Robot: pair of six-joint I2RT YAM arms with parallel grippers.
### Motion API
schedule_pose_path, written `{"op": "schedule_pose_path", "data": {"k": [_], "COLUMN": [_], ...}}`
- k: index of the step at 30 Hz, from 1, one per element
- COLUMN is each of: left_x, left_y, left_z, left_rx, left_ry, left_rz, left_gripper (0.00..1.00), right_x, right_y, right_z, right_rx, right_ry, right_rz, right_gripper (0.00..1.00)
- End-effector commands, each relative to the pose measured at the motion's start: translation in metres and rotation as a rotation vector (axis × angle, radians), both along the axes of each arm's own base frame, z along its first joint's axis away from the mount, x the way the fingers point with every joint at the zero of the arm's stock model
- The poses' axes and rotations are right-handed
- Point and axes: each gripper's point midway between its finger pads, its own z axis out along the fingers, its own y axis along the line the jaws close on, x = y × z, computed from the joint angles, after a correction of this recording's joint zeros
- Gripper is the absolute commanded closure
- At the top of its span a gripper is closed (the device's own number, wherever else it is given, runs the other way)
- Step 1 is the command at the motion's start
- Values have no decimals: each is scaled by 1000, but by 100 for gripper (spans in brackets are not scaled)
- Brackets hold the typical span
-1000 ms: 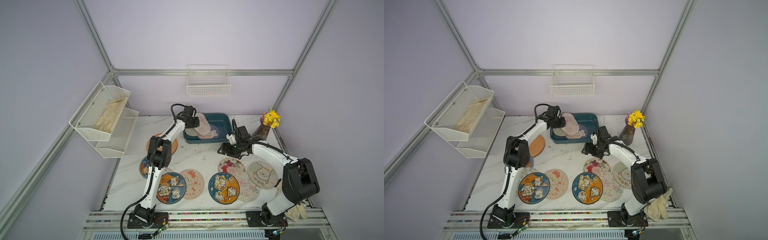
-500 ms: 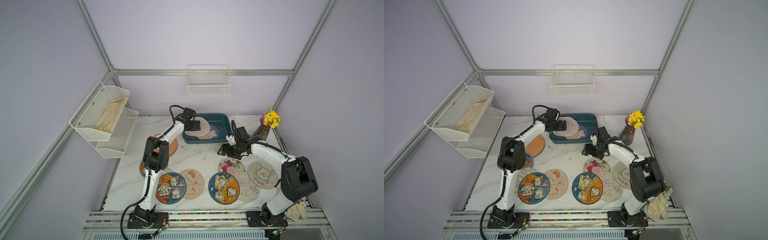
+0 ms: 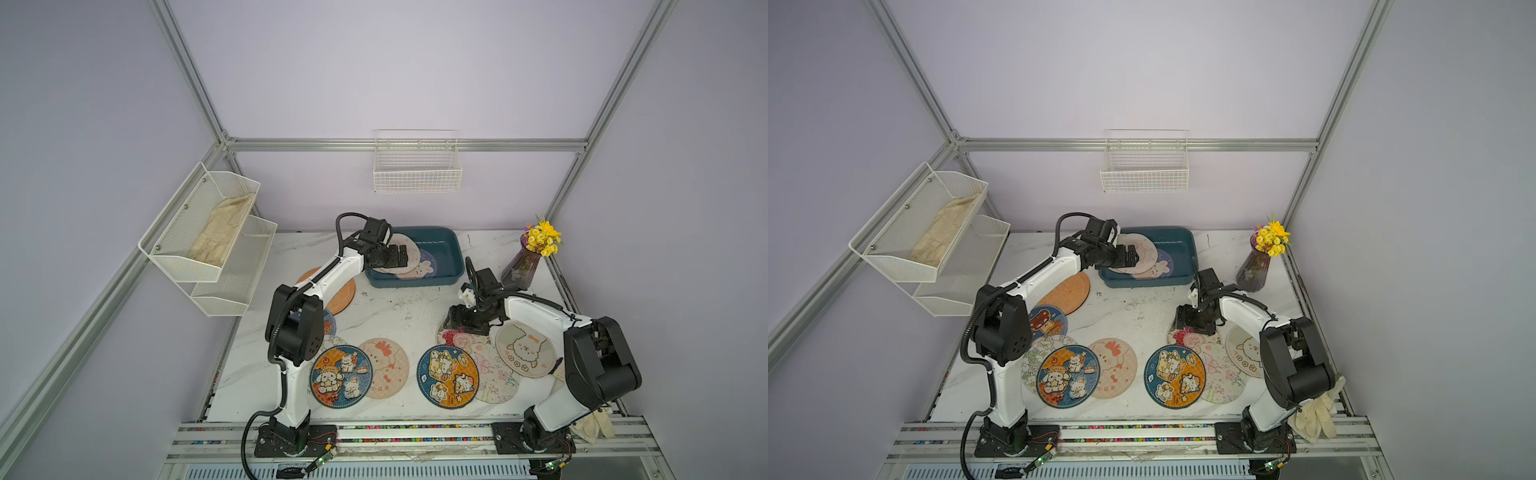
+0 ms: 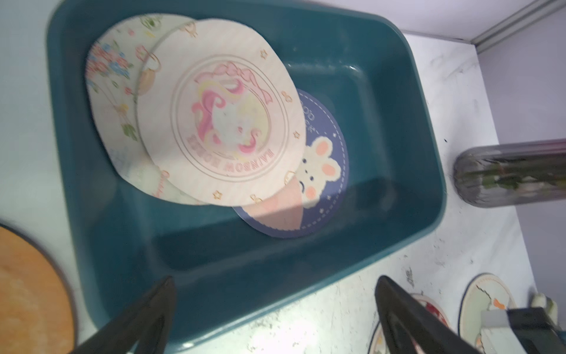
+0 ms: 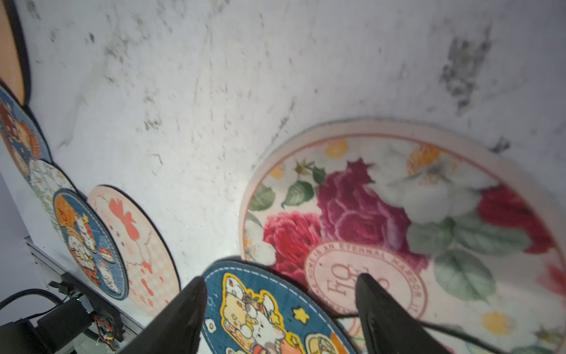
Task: Put the coasters into the storage box
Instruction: Place the coaster in the storage box, then pick up the coaster from the center of the board.
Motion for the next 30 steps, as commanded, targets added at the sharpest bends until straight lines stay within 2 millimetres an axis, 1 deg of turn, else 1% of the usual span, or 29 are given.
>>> {"op": "schedule_pose_path", "data": {"k": [1,5,7,8,10,12,15,20,25,30], "left_x": [-38,-78,-98,-109,-128,-147,-169,-198,-224,-246], "left_y": [-18,-26,-32,-35,-42,-46,-55,-69,-79,-84], "left_z": [15,15,13,11,8,2,-8,-25,-43,-63], "left_rx": [-88,-108,-129,-132,-139,-142,-149,-162,-169,-171], "left_ry": [22,57,84,99,121,153,188,240,284,330], "left_rz": [-64,-106,-133,-149,-175,-188,-210,-234,-240,-242], "left_gripper": [0,0,0,0,0,0,0,1,6,13], "right_x": [-23,-44,-47,-48,-53,-57,-67,-83,-96,-98], "right_y": [-16,-27,-26,-27,-33,-40,-46,-46,-36,-31], "right_z": [3,1,2,10,12,12,8,1,-9,-13], "right_rx": [-44,-65,-55,-51,-78,-102,-126,-140,-148,-147], "right_ry": [20,36,39,17,19,17,34,52,67,47], "right_rz": [-15,-43,-61,-73,-83,-110,-139,-163,-151,-170], "right_gripper": [22,23,23,23,24,25,26,27,28,27]}}
